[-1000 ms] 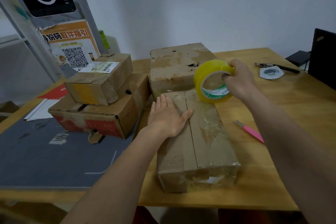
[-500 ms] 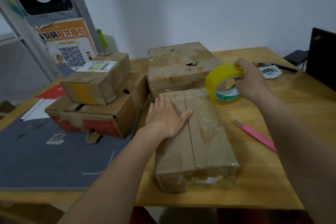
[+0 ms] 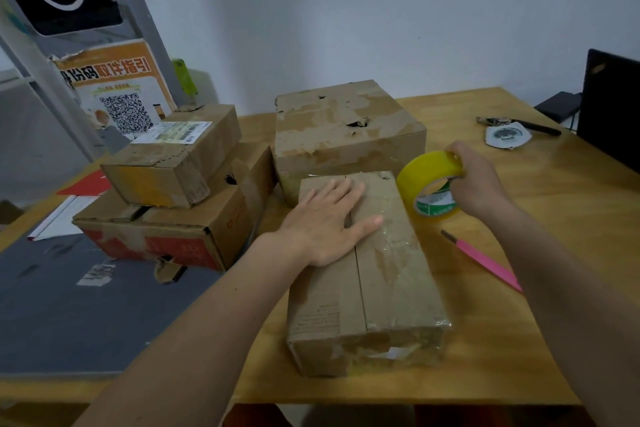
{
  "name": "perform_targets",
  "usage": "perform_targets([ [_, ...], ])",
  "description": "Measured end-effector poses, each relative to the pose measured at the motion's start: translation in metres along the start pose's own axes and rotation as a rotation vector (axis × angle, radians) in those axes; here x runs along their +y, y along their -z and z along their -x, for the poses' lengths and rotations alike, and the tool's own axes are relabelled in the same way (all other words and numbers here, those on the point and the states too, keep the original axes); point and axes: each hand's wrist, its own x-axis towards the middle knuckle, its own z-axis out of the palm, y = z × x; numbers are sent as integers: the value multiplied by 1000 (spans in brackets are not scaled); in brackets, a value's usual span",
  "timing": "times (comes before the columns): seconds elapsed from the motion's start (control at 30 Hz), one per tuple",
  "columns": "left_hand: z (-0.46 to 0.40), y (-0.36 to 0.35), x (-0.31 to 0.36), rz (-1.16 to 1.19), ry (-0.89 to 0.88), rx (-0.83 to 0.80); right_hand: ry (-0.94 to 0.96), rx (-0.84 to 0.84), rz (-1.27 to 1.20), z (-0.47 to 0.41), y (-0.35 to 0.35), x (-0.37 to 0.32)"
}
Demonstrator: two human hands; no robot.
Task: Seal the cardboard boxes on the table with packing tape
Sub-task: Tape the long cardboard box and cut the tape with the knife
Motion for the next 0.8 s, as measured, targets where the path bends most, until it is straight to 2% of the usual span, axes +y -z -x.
perform_targets([
  [0.07, -13, 7, 15, 17, 91, -25, -3, -2, -8, 2, -3, 1],
  [0.13, -25, 10, 34, 72, 234, 34, -1, -2, -14, 4, -4, 3],
  [0.2, -29, 3, 46, 34, 327, 18, 16, -9, -12, 4, -4, 4],
  [0.47, -44, 10, 61, 71, 507, -132, -45, 32, 41, 6, -7, -2],
  [0.57, -48, 5, 69, 99, 529, -71, -44, -24, 32, 6, -5, -3],
  [0.67, -45, 3, 56, 166, 501, 16, -26, -35, -69, 7, -3, -3],
  [0.8, -32, 14, 23, 385, 469, 74, -170, 84, -468, 9, -10, -19],
])
